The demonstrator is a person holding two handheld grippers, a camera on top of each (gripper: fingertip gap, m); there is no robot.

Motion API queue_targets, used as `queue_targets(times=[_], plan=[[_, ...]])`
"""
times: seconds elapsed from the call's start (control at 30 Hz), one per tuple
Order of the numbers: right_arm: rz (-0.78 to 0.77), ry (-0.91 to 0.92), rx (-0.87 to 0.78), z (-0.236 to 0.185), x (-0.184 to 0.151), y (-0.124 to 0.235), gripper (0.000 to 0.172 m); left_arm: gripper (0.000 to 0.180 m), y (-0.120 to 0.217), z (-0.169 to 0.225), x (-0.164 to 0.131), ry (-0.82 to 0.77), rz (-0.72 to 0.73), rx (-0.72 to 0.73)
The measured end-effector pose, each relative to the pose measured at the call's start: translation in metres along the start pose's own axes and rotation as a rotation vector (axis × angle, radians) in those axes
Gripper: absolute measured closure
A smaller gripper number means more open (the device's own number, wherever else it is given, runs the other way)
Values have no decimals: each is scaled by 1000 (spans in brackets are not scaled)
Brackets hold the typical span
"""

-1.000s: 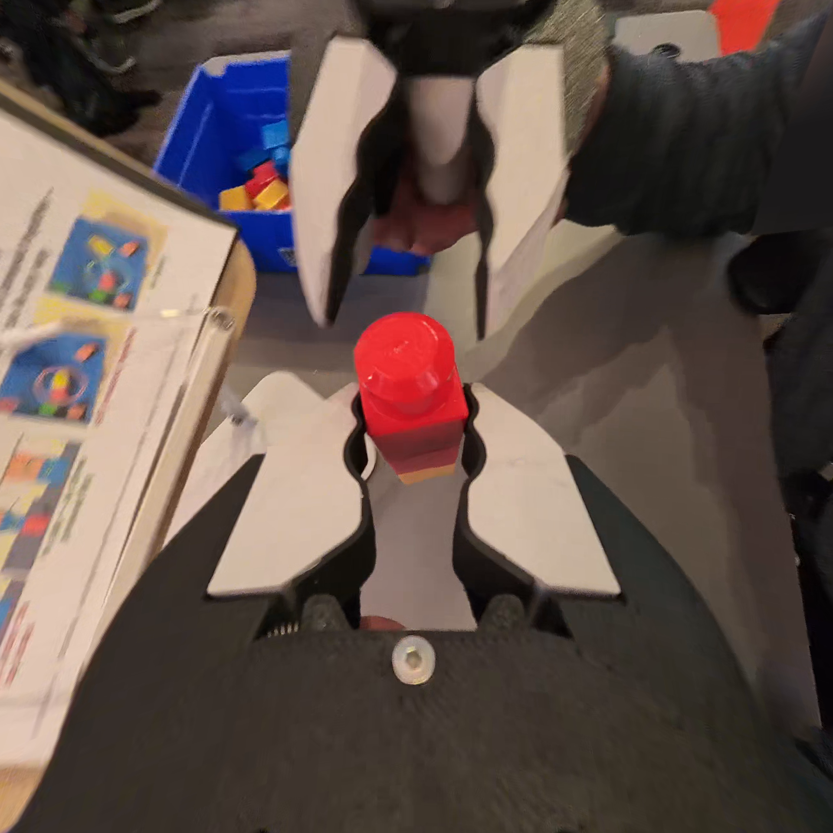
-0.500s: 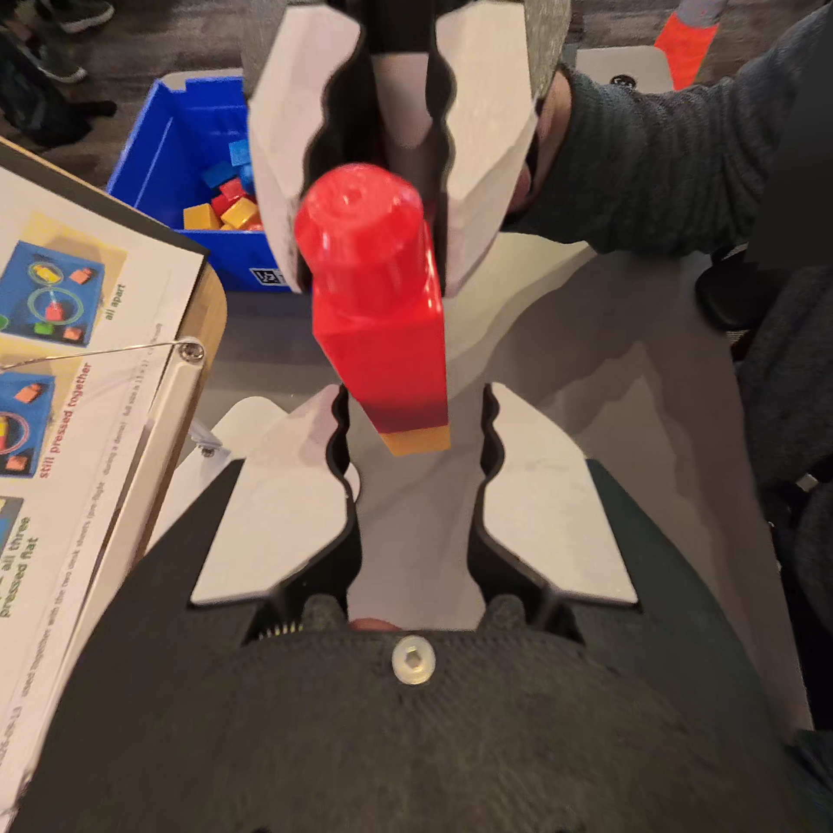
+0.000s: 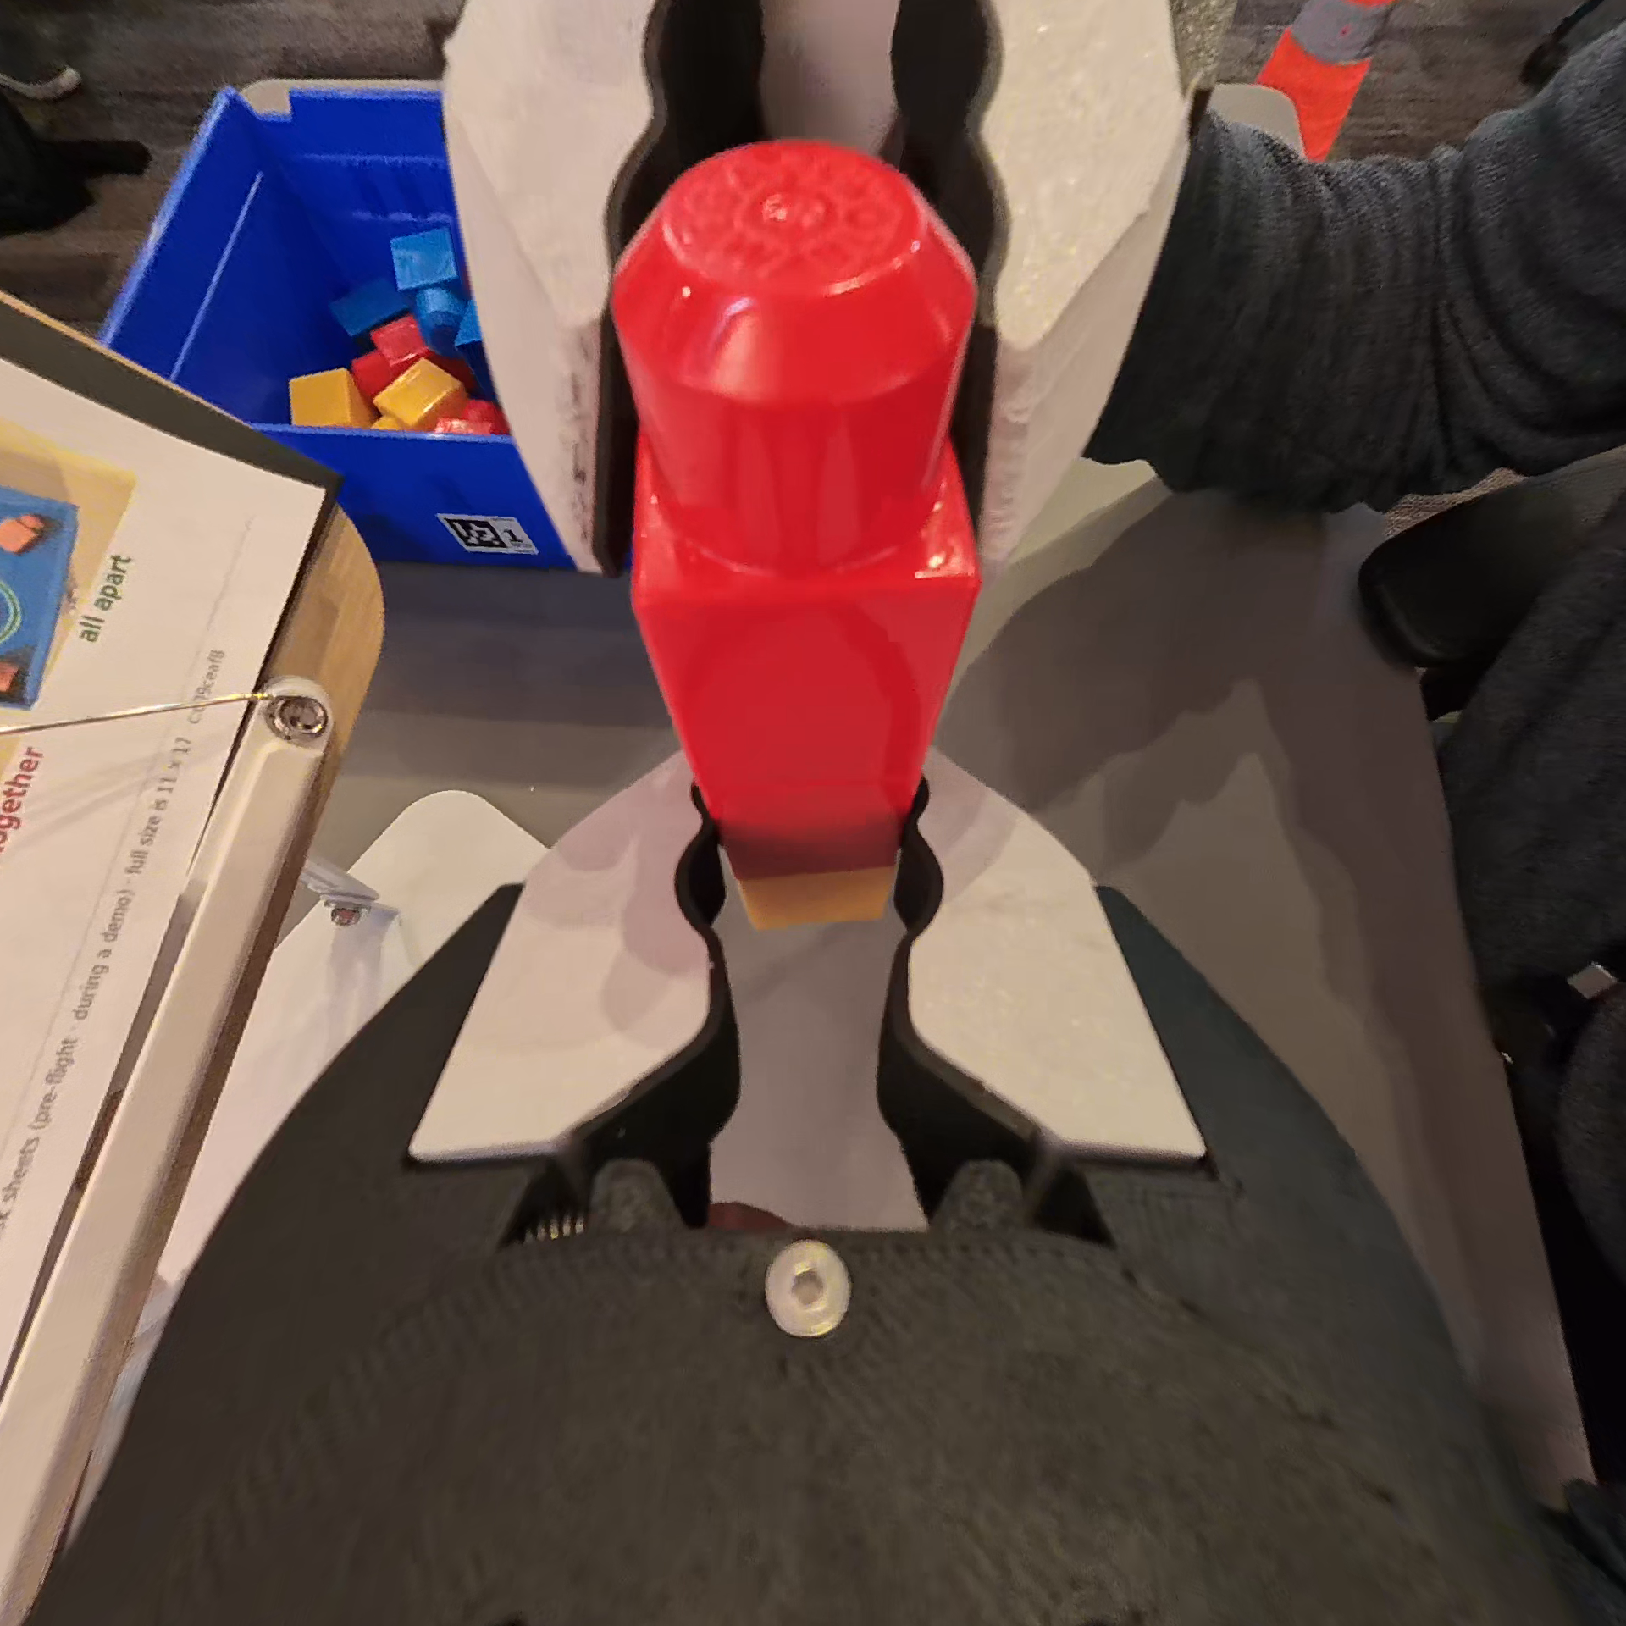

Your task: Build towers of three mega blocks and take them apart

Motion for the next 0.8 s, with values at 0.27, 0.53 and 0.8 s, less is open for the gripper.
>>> queue_targets(times=[0.27, 0.53, 0.8], plan=[[112, -36, -186, 21, 23, 54, 136, 145, -10, -1, -17, -36, -114, 34], [-224, -228, -712, 79, -51, 200, 136, 145, -3, -5, -10, -13, -63, 44], [-182, -127, -517, 57, -24, 156, 121, 145, -14, -8, -2, 19, -26, 49]])
Point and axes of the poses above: each gripper's, where its closed fingertips meet, y back along the fingers, x out of its top, z = x × y across the jaws, the point moved 2 cm from there along y, back along the fingers, and after that the axes turned 12 degrees about x, right-handed, at the moved point
